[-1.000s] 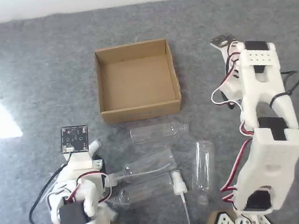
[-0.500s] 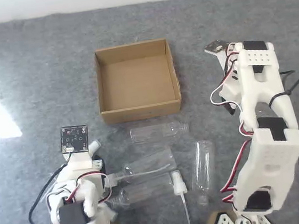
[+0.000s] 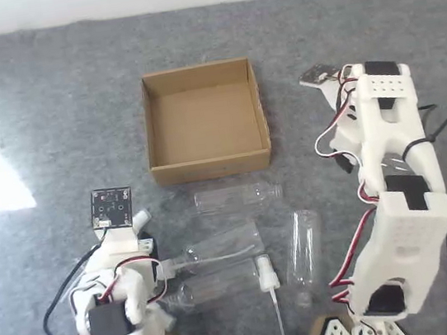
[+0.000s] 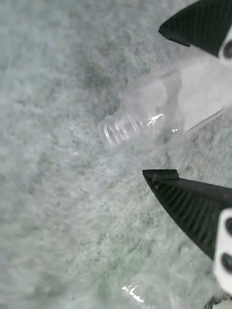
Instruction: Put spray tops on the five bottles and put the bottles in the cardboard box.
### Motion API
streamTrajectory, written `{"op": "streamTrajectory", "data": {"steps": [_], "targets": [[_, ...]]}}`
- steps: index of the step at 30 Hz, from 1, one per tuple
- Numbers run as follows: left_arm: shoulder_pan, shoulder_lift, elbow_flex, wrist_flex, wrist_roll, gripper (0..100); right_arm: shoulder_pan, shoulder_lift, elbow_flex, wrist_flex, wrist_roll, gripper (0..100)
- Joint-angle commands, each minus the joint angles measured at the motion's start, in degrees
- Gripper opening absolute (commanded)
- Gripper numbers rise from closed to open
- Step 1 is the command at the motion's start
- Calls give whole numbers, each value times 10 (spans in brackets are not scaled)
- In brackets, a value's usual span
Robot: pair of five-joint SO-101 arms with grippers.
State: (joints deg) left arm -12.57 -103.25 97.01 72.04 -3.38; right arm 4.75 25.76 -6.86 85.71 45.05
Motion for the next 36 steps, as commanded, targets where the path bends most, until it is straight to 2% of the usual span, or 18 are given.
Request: {"op": "streamTrajectory", "data": {"steps": [1, 15, 24, 36], "targets": [[2, -10, -5, 3, 7, 98, 7, -7, -13, 4, 34, 377], [2, -10, -5, 3, 7, 98, 61, 44, -16, -29, 37, 375], [2, -10, -5, 3, 7, 98, 57, 44, -51, 11, 33, 218], [1, -10, -5, 3, 7, 98, 43, 45, -70, 36, -159, 214]]}}
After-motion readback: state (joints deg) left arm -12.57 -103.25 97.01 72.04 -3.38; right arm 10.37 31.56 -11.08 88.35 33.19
